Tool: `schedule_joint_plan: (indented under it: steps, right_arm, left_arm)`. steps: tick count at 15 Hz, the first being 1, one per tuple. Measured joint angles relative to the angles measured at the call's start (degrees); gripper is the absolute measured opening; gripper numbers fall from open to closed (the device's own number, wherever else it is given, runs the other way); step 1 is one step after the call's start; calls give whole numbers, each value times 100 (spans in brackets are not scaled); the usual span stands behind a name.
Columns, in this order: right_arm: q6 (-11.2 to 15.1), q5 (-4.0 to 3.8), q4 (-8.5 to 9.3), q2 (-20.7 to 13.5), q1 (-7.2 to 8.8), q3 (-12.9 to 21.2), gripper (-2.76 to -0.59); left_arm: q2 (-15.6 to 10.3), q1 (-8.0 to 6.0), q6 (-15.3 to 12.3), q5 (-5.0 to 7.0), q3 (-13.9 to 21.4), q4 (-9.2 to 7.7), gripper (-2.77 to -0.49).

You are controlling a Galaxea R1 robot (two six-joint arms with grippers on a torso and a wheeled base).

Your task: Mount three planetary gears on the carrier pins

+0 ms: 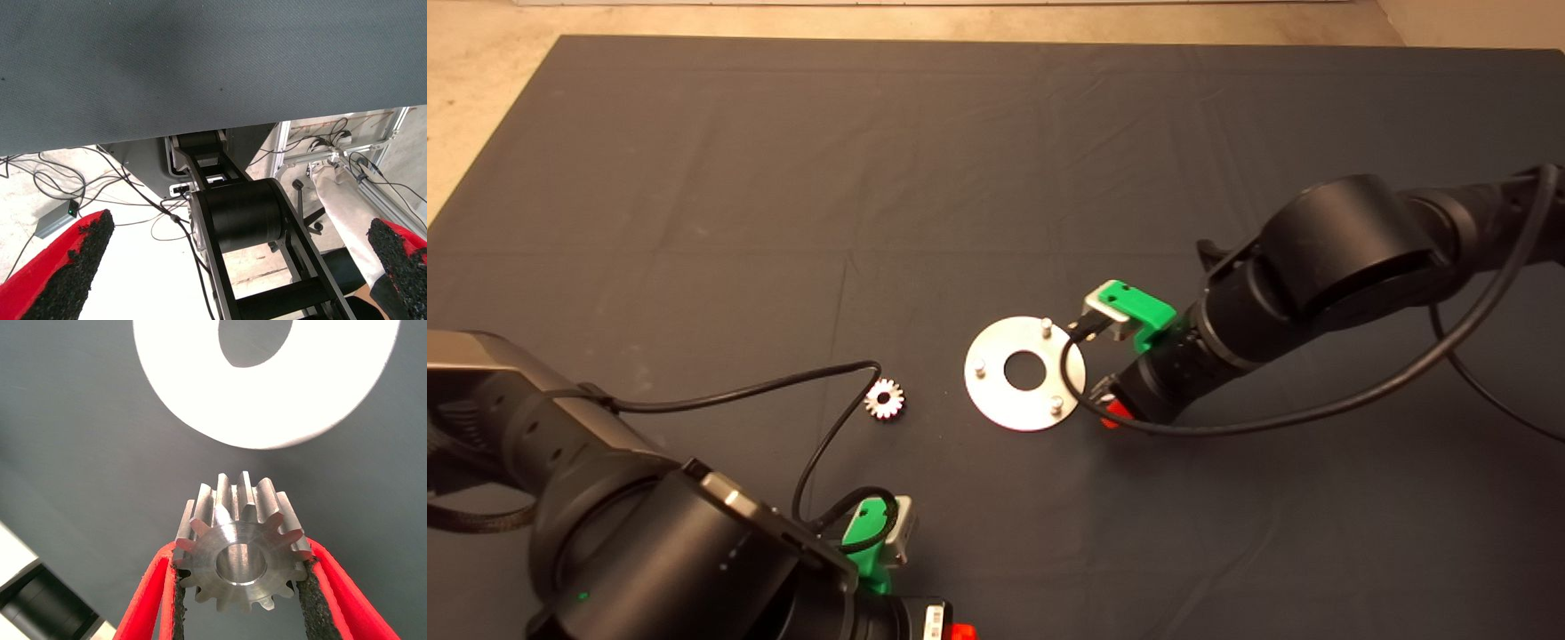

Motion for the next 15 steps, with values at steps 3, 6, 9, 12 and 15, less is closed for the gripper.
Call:
schedule_joint_plan:
  steps: [3,6,9,12,15]
  right_arm:
    - [-2,-331,22,269,2,-71,-244]
    - [-223,-710,40,636,4,-226,-244]
    - [-424,-889,41,734,6,-455,-244]
    - [-497,-953,41,760,6,-474,-244]
    - [-566,-907,41,819,4,-539,-244]
  left_arm:
    - [0,1,0,-2,0,2,-49]
    - [1,1,0,-2,0,2,-49]
    - [-2,1,0,0,0,2,-49]
    - [-5,1,0,-2,0,2,-49]
    - [-30,1,0,-2,0,2,-49]
